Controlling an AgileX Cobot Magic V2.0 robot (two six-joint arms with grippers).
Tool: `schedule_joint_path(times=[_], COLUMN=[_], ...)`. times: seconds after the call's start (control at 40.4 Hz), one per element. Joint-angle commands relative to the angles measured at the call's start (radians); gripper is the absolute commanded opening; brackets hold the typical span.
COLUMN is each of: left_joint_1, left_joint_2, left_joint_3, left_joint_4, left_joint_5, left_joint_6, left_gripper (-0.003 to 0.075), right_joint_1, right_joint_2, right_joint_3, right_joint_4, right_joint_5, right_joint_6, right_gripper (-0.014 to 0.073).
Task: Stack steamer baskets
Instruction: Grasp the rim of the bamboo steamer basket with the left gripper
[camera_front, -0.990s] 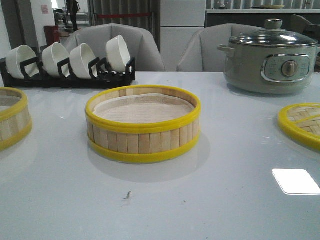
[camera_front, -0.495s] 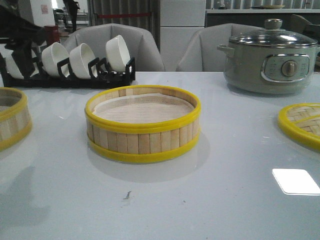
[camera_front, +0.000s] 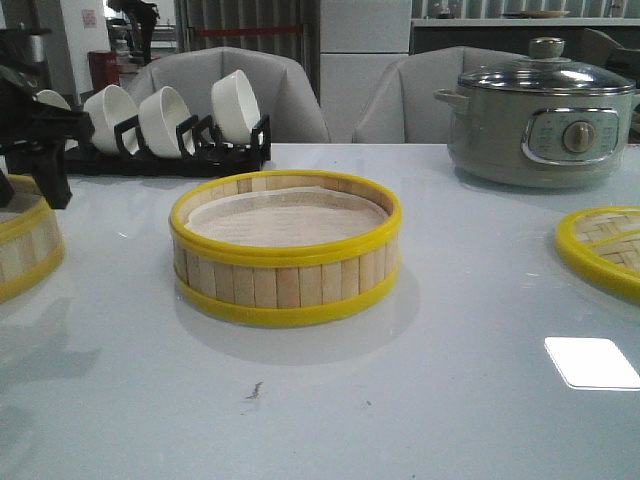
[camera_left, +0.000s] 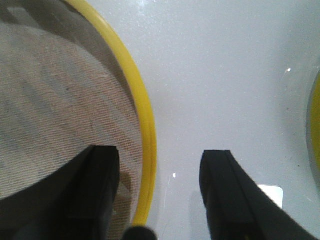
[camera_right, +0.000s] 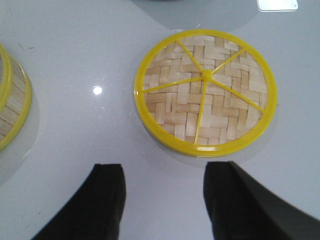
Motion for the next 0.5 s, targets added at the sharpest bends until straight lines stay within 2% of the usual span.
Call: schedule_joint_path(times=[0.0, 0.248, 0.322, 0.371, 0.47], left_joint_1=[0.000, 0.000, 0.000, 0.000, 0.000], left_joint_2=[-0.025, 0.007, 0.007, 0.007, 0.007], left_joint_3=[-0.031, -0.031, -0.031, -0.031, -0.033], left_joint_4=[-0.019, -0.011, -0.011, -0.011, -0.007], left_joint_5=[-0.044, -0.041, -0.041, -0.041, -0.031], left_joint_6=[0.009, 0.009, 0.009, 0.009, 0.009], left_gripper=[0.0422, 0.0422, 0.0388, 0.0316, 0.0076], right_joint_1=[0.001, 0.001, 0.001, 0.001, 0.001], right_joint_2=[-0.009, -0.009, -0.009, -0.009, -0.009], right_joint_3=[-0.036, -0.036, -0.036, -0.036, -0.036], right_joint_4=[-0.006, -0.006, -0.006, -0.006, -0.006], right_joint_5=[-0.070, -0.070, -0.071, -0.071, -0.072], right_joint_6=[0.000, 0.000, 0.000, 0.000, 0.000], right_gripper=[0.0465, 0.0465, 0.0465, 0.0465, 0.0465])
